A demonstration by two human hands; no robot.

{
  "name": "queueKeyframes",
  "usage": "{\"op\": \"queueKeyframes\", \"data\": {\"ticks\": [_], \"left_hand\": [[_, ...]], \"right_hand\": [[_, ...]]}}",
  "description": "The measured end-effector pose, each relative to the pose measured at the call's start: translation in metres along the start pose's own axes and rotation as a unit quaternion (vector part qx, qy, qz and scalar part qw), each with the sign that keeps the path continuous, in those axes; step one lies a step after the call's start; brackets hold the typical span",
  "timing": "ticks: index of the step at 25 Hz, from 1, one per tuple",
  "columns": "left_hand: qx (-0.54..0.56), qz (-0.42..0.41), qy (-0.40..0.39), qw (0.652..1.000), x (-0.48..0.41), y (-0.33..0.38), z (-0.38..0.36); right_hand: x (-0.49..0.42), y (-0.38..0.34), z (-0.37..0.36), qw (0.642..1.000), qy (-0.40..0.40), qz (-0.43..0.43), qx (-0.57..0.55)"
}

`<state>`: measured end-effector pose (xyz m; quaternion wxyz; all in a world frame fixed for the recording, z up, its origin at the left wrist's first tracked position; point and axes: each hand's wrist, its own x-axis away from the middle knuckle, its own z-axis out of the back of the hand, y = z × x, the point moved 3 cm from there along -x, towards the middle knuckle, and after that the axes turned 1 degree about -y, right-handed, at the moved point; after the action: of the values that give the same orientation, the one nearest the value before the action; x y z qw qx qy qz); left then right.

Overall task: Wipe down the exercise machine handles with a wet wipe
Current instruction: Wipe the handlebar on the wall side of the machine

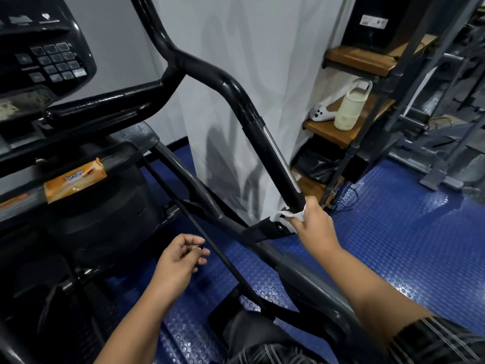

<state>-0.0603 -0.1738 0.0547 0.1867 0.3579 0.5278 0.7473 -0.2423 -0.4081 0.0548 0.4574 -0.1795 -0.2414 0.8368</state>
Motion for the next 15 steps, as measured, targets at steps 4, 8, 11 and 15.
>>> {"op": "queueKeyframes", "data": {"ticks": [4, 8, 11, 15], "left_hand": [[-0.012, 0.004, -0.016, 1.000, -0.009, 0.015, -0.006], [-0.021, -0.004, -0.014, 1.000, -0.016, 0.030, -0.007], [-0.016, -0.004, -0.001, 1.000, -0.020, 0.033, -0.005], [-0.016, 0.002, 0.008, 1.000, -0.023, 0.034, -0.011]], "right_hand": [[0.002, 0.003, 0.005, 0.998, -0.047, 0.017, -0.023], [0.007, 0.014, 0.006, 0.996, -0.079, -0.005, -0.045], [0.012, 0.028, 0.008, 0.993, -0.111, -0.028, -0.025], [0.012, 0.037, 0.006, 0.992, -0.121, -0.039, 0.012]]}}
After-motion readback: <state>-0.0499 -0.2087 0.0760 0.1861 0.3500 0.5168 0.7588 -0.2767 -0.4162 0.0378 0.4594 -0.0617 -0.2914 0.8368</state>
